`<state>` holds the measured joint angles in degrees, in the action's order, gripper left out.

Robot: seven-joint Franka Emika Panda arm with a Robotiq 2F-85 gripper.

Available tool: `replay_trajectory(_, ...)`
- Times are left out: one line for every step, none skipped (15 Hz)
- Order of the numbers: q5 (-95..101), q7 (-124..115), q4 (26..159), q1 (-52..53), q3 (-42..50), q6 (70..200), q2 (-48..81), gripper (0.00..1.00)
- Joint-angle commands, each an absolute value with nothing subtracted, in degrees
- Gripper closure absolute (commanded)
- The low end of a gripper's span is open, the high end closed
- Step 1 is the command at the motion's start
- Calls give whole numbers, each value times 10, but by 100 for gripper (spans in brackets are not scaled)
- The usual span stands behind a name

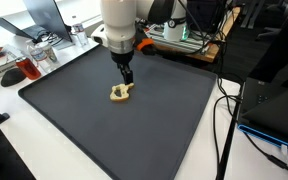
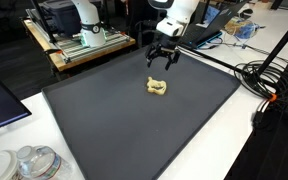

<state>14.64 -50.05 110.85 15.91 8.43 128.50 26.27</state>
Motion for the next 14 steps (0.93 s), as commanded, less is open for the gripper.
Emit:
replay_trajectory(206,-547,1068,178,78,1230,279,0)
replay_trajectory(223,-555,1060,185,74,1215,283,0)
replay_trajectory(234,-556,1053,189,68,1200,288,0)
replay_trajectory(249,-561,1046,195,63,1187,294,0)
replay_trajectory(259,-562,1039,199,57,1176,300,0)
replay_trajectory(269,-564,1033,203,52,1166,306,0)
replay_trajectory(279,-563,1028,207,48,1155,312,0)
replay_trajectory(286,-561,1025,210,44,1148,315,0)
replay_trajectory(295,-557,1027,212,41,1143,314,0)
replay_trajectory(304,-549,1033,214,37,1141,312,0)
replay_trajectory(311,-544,1044,214,33,1144,306,0)
replay_trajectory(320,-543,1062,215,29,1151,294,0)
replay_trajectory(332,-542,1083,216,27,1162,280,0)
replay_trajectory(347,-549,1096,217,27,1168,271,0)
